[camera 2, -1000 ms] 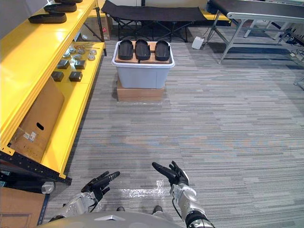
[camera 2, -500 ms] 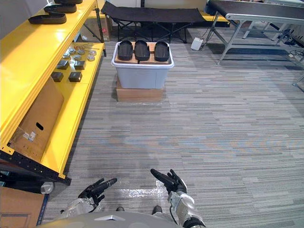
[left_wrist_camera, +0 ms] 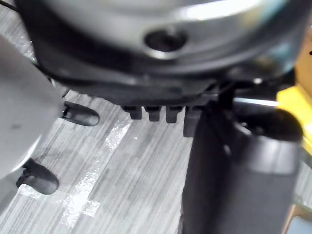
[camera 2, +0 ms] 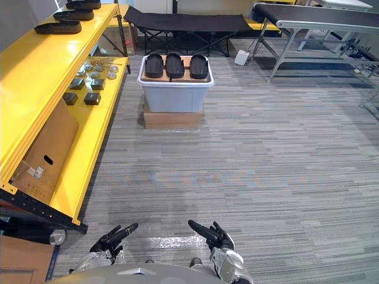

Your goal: Walk over and take three plastic housings, then place them on the shelf

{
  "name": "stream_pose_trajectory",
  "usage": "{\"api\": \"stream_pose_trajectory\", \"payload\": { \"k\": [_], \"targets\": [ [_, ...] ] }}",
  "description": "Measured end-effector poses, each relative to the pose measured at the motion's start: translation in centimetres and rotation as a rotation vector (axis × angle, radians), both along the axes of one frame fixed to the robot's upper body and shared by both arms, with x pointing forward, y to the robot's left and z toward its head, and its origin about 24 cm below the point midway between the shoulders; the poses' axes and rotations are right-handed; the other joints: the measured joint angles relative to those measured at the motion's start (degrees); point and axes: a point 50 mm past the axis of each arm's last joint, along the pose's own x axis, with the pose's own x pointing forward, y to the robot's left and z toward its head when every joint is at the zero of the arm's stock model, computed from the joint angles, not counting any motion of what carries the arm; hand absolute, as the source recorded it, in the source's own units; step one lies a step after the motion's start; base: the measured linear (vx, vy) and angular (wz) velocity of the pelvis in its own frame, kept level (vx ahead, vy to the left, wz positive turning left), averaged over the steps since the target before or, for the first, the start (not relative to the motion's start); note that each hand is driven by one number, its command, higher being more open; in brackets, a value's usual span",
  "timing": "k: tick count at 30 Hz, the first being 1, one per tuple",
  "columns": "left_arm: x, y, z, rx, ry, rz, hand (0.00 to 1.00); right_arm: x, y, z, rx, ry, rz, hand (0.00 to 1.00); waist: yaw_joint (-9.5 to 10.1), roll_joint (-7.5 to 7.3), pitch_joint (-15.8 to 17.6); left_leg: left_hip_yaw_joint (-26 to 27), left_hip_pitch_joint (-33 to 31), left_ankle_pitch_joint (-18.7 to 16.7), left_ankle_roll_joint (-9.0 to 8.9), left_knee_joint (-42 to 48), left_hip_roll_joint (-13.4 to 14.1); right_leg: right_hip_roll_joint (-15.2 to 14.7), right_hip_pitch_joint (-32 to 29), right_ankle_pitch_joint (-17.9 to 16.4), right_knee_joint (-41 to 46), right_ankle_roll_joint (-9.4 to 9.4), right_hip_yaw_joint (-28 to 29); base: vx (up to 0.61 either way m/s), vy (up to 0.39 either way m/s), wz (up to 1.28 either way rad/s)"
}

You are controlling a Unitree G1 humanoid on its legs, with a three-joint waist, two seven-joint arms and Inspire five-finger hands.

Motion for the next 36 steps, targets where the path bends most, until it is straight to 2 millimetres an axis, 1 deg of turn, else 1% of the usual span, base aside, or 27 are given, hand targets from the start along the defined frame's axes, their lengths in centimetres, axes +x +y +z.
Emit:
{"api": "stream_pose_trajectory", "payload": {
  "k": [1, 3, 4, 7, 9, 10, 13, 14, 15, 16, 17, 18, 20, 21, 22, 23, 25, 26, 27, 29, 30, 31, 32, 33, 34, 35, 36],
  "targets": [
    [0.3, -0.1, 0.1, 0.001, -0.013, -0.015, 1.00, 0.0, 0.3, 0.0, 0.017, -0.004, -0.030, 1.00, 0.10, -0.71, 0.3, 0.0, 0.3, -0.4, 0.18, 0.0, -0.2, -1.1, -2.5, -1.8, 6.1, -0.02, 0.6, 0.01, 0.042, -0.05],
    [0.9, -0.2, 0.3, 0.002, -0.035, -0.022, 1.00, 0.8, 0.3, 0.3, 0.031, -0.047, -0.081, 1.00, 0.34, -0.47, 2.0, -0.1, 1.5, -1.1, 1.22, 0.7, 0.4, -2.3, -9.2, -2.1, 20.1, 0.37, 2.3, 0.04, 0.047, -0.02],
    [1.0, -0.2, 0.4, 0.006, -0.038, -0.029, 1.00, 1.2, 0.0, 0.6, 0.029, -0.079, -0.106, 1.00, -0.66, -0.07, 3.1, -0.7, 1.8, -2.4, 2.00, 3.0, 1.1, -2.6, -11.5, -3.7, 23.6, -0.85, 2.5, 0.08, 0.043, 0.20],
    [1.3, -0.6, 0.5, -0.001, -0.049, -0.040, 1.00, 0.4, -0.1, 0.4, 0.023, -0.072, -0.109, 1.00, -1.06, -0.30, 3.1, -1.5, 2.2, -4.7, 1.43, 5.1, 2.1, -2.0, -12.4, -3.6, 17.4, -0.33, 2.2, 0.14, 0.036, 0.20],
    [2.1, -1.7, 0.8, -0.026, -0.078, -0.063, 1.00, 0.0, -0.3, 0.5, 0.019, -0.084, -0.128, 1.00, -1.13, -0.37, 3.1, -2.3, 2.1, -6.7, -0.29, 7.1, 2.8, -1.6, -13.5, -1.9, 8.2, 0.96, 0.9, 0.28, -0.011, 0.10],
    [2.3, -2.0, 0.9, -0.032, -0.087, -0.070, 1.00, -0.1, -0.3, 0.5, 0.020, -0.083, -0.134, 1.00, -1.08, -0.40, 3.1, -2.3, 2.1, -7.5, -0.74, 7.7, 3.1, -1.4, -13.6, -0.9, 6.0, 0.68, 0.7, 0.32, -0.044, 0.07],
    [2.9, -2.6, 1.2, -0.047, -0.115, -0.075, 1.00, -1.1, 0.0, 0.2, 0.023, -0.062, -0.136, 1.00, -0.97, -1.54, 2.9, -2.4, 4.8, -11.2, -4.17, 9.5, 3.6, -0.9, -12.9, 2.4, 1.7, -0.99, -0.3, 0.48, -0.170, 0.08],
    [2.8, -2.5, 1.2, -0.043, -0.114, -0.069, 1.00, -1.7, 0.0, 0.0, 0.024, -0.043, -0.130, 1.00, -1.07, -1.43, 2.6, -2.7, 6.2, -13.3, -6.00, 10.8, 5.1, 0.4, -11.7, 3.4, 2.4, -2.62, -0.4, 0.50, -0.244, 0.25],
    [2.7, -2.3, 1.2, -0.036, -0.108, -0.057, 1.00, -2.2, -0.1, -0.1, 0.027, -0.025, -0.138, 1.00, -1.16, -1.24, 1.9, -3.2, 6.6, -14.9, -8.46, 14.2, 7.5, 1.6, -10.3, 4.8, 3.7, -4.22, -1.7, 0.52, -0.263, 0.28],
    [2.7, -2.1, 1.2, -0.032, -0.106, -0.046, 1.00, -2.3, -0.1, -0.2, 0.033, -0.019, -0.146, 1.00, -1.04, -1.25, 1.9, -3.6, 5.7, -15.4, -9.27, 18.0, 8.5, 2.2, -9.6, 5.5, 4.4, -5.03, -2.0, 0.53, -0.319, 0.17],
    [2.5, -1.9, 1.1, -0.040, -0.100, -0.003, 1.00, -2.3, -0.3, -0.2, 0.029, -0.017, -0.143, 1.00, -0.89, -0.54, 1.6, -4.1, 2.4, -15.7, -9.82, 27.3, 11.0, 4.0, -8.4, 3.7, 5.0, -6.19, -2.5, 0.54, -0.361, -0.09],
    [2.2, -1.7, 1.0, -0.054, -0.090, 0.050, 1.00, -2.0, -0.5, 0.0, 0.016, -0.028, -0.107, 1.00, -0.33, 0.72, 1.0, -4.5, -2.5, -14.7, -10.07, 39.0, 14.0, 6.2, -7.0, 2.1, 4.9, -7.49, -2.8, 0.54, -0.352, -0.20],
    [2.0, -2.1, 0.9, -0.090, -0.073, 0.116, 1.00, -0.9, -1.2, 0.4, -0.015, -0.052, -0.072, 1.00, 0.12, 3.53, 2.0, -6.9, -10.3, -10.1, -10.09, 56.4, 17.6, 9.7, -2.8, 0.1, 3.4, -9.48, -2.6, 0.47, -0.245, -0.15],
    [2.1, -2.1, 0.9, -0.099, -0.075, 0.136, 1.00, -0.7, -1.3, 0.4, -0.021, -0.053, -0.064, 1.00, 0.44, 3.86, 2.5, -8.1, -12.2, -10.4, -10.06, 60.5, 18.0, 10.5, -1.1, -0.5, 2.6, -9.84, -2.4, 0.54, -0.252, -0.12],
    [2.1, -1.7, 0.9, -0.098, -0.079, 0.156, 1.00, -0.4, -1.2, 0.4, -0.019, -0.057, -0.060, 1.00, 1.46, 3.95, 2.7, -9.9, -17.2, -11.5, -9.37, 65.2, 16.6, 11.3, 3.0, -2.1, 0.4, -10.65, -1.6, 0.42, -0.176, -0.19],
    [2.3, -1.5, 1.0, -0.097, -0.094, 0.160, 1.00, -0.1, -1.1, 0.5, -0.019, -0.062, -0.059, 1.00, 2.03, 3.79, 2.9, -10.0, -18.6, -12.3, -9.24, 64.7, 15.3, 11.3, 4.5, -2.2, -0.1, -10.58, -1.0, 0.49, -0.143, -0.53],
    [2.6, -1.2, 1.3, -0.092, -0.131, 0.178, 1.00, 1.2, -0.9, 0.8, -0.014, -0.086, -0.047, 1.00, 4.50, 3.37, 3.1, -8.5, -22.2, -14.1, -8.43, 56.3, 11.7, 10.4, 7.5, -2.8, -1.8, -10.35, 2.2, 0.35, -0.001, -0.82],
    [2.6, -0.8, 1.3, -0.091, -0.146, 0.206, 1.00, 2.5, -0.5, 1.2, -0.014, -0.119, -0.021, 1.00, 5.47, 3.37, 3.4, -6.4, -24.6, -13.6, -7.46, 47.3, 10.2, 9.7, 8.7, -3.4, -2.7, -9.21, 4.3, 0.39, 0.086, -0.80],
    [2.5, -0.5, 1.4, -0.091, -0.157, 0.241, 1.00, 3.6, -0.1, 1.6, -0.015, -0.147, 0.017, 1.00, 5.70, 3.32, 4.2, -5.3, -26.5, -11.3, -6.52, 37.9, 8.9, 8.8, 10.0, -4.6, -2.8, -8.29, 5.3, 0.39, 0.108, -0.66],
    [1.4, -0.2, 1.1, -0.086, -0.141, 0.282, 1.00, 4.2, 0.4, 1.8, -0.028, -0.155, 0.077, 1.00, 6.30, 3.24, 4.5, -4.4, -27.3, -6.2, -7.11, 25.1, 8.3, 8.3, 11.6, -7.5, -2.6, -6.55, 6.8, 0.39, 0.167, -0.50],
    [0.2, 0.0, 0.7, -0.078, -0.110, 0.300, 1.00, 4.0, 0.9, 1.6, -0.026, -0.143, 0.102, 1.00, 6.78, 3.42, 4.4, -3.9, -26.9, -5.1, -6.78, 22.7, 8.9, 8.8, 13.6, -9.9, -2.1, -5.59, 7.9, 0.43, 0.211, -0.46],
    [-0.6, 0.2, 0.5, -0.071, -0.088, 0.307, 1.00, 3.9, 1.3, 1.6, -0.022, -0.137, 0.109, 1.00, 6.92, 3.11, 4.4, -4.0, -26.9, -2.0, -4.98, 23.5, 9.1, 8.7, 14.6, -11.1, -1.9, -5.19, 8.4, 0.53, 0.259, -0.27],
    [-1.5, 1.0, 0.3, -0.064, -0.066, 0.343, 1.00, 4.0, 2.2, 1.5, -0.010, -0.132, 0.115, 1.00, 7.21, 1.48, 4.2, -3.6, -27.4, 1.0, -2.84, 26.3, 8.2, 7.3, 15.4, -14.0, -0.5, -5.32, 8.9, 0.58, 0.252, -0.03],
    [-1.3, 1.8, 0.5, -0.033, -0.074, 0.353, 1.00, 4.2, 2.8, 1.5, -0.002, -0.131, 0.113, 1.00, 7.93, -0.73, 4.5, -3.0, -28.3, 0.6, -1.30, 29.1, 6.9, 6.0, 15.3, -15.9, 1.8, -5.28, 9.2, 0.59, 0.219, 0.06],
    [-1.3, 2.0, 0.5, -0.022, -0.068, 0.359, 1.00, 4.3, 2.8, 1.5, -0.002, -0.128, 0.111, 1.00, 8.41, -1.54, 4.8, -2.8, -28.5, -0.9, -0.60, 30.4, 6.0, 5.1, 15.1, -16.1, 3.4, -5.29, 9.4, 0.60, 0.179, 0.22],
    [-0.9, 1.9, 0.4, -0.015, -0.053, 0.363, 1.00, 4.3, 2.8, 1.5, -0.001, -0.114, 0.111, 1.00, 8.73, -2.01, 4.7, -2.6, -28.0, -3.2, 0.19, 31.5, 4.7, 3.7, 13.9, -15.5, 8.4, -4.33, 10.1, 0.72, 0.244, 0.24],
    [-0.7, 1.9, 0.4, -0.007, -0.048, 0.364, 1.00, 4.0, 2.9, 1.3, 0.005, -0.097, 0.109, 1.00, 8.66, -2.10, 4.7, -2.5, -25.5, -5.4, 0.97, 31.3, 3.4, 2.3, 11.5, -13.8, 17.6, -1.58, 11.6, 0.70, 0.274, 0.23]
  ]
}}
